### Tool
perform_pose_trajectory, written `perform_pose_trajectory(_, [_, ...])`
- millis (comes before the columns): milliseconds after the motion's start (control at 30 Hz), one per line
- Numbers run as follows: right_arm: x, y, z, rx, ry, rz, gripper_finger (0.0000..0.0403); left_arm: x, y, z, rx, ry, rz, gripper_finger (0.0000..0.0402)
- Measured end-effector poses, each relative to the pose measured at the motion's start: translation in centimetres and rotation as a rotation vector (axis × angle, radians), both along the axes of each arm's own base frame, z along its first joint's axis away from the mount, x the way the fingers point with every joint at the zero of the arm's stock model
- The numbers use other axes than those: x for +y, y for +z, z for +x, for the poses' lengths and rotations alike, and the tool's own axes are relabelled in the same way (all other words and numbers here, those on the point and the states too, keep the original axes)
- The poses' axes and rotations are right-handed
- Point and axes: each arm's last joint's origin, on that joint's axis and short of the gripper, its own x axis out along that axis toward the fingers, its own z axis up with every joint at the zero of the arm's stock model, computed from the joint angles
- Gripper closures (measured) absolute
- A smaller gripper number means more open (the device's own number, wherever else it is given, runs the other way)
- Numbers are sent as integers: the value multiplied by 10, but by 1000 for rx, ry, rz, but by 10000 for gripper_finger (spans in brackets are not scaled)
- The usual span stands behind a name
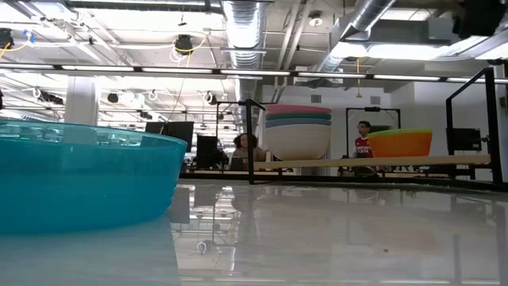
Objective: Place and stack bowls onto a shelf
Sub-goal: Adjust the shelf
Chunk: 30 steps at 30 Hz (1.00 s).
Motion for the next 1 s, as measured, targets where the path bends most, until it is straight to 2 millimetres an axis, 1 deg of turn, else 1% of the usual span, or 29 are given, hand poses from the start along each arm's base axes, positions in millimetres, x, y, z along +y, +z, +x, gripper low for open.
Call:
perform_pose_trajectory(100, [9,-14,0,-6,8,-17,233,0,0,0,-9,2,-9,180])
perform_pose_trajectory(233, [17,-30,-2,20,13,-61,233,1,0,0,-18,9,-11,180])
perform_pose_trajectory(467, [17,-51,-9,173,-97,-131,233,7,0,0,-63,51,-53,180])
perform_pose_trajectory(567, [17,-58,-11,216,-93,-104,233,7,0,0,-65,52,-56,180])
perform_pose_trajectory(633, [16,-61,-14,280,-127,-100,233,7,0,0,-66,52,-56,180])
perform_pose_trajectory(700, [14,-64,-19,359,-169,-123,233,7,0,0,-66,53,-57,180])
perform_pose_trajectory(833, [12,-67,-25,462,-203,-143,233,7,0,0,-67,53,-58,180])
perform_pose_trajectory(1000, [12,-68,-27,511,-221,-136,233,7,0,0,-64,53,-57,180])
